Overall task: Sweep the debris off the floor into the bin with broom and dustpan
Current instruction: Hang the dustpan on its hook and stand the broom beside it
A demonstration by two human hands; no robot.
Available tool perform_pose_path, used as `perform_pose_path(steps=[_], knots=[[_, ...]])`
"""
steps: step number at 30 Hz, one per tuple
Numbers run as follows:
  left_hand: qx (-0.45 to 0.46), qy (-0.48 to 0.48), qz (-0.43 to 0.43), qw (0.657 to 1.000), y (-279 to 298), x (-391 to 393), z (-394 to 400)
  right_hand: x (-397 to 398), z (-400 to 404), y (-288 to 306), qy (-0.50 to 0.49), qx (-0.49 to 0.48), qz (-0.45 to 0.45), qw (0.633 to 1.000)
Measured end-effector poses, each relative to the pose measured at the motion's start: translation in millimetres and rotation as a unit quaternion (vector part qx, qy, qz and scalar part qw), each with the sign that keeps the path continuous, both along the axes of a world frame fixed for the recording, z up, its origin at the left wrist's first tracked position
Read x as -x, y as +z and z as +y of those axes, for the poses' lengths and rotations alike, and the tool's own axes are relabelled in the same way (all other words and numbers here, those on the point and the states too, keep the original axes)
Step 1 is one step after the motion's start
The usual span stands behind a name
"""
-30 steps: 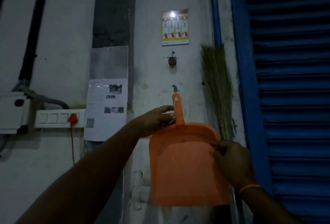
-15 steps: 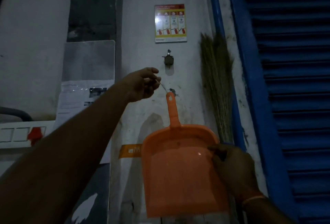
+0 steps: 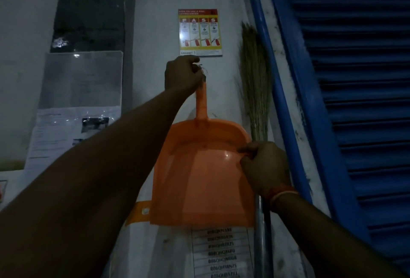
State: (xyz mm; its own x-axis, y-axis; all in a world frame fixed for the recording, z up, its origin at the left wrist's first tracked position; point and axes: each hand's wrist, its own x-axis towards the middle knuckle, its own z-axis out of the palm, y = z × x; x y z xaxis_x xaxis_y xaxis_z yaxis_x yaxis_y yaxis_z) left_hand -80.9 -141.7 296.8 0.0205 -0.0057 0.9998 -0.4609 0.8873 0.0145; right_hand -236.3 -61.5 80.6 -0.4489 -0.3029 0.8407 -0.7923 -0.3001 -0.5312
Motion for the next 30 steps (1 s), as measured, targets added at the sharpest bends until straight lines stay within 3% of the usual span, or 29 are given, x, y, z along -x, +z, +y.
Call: perform_pose_path(steps=[6,11,16,21,30], knots=[[0.012,0.099,0.058,0.993,21,19,5,6,-14,20,0.003,0.014,-0.002,1.000],[-0.048,0.149,0.012,0.988,39,18,3,14,-19,32,0.002,0.006,0.010,1.000],[-0.111,0.146,-0.045,0.982,49,24,-1,22,-19,28,0.009,0.014,0.022,1.000],[-0.155,0.071,-0.076,0.982,50,36,-11,33,-21,22,0.014,0.017,0.031,0.999],[-0.012,0.027,-0.030,0.999,-4,33,-29,43,-10,4,0.062,0.034,0.038,0.997]])
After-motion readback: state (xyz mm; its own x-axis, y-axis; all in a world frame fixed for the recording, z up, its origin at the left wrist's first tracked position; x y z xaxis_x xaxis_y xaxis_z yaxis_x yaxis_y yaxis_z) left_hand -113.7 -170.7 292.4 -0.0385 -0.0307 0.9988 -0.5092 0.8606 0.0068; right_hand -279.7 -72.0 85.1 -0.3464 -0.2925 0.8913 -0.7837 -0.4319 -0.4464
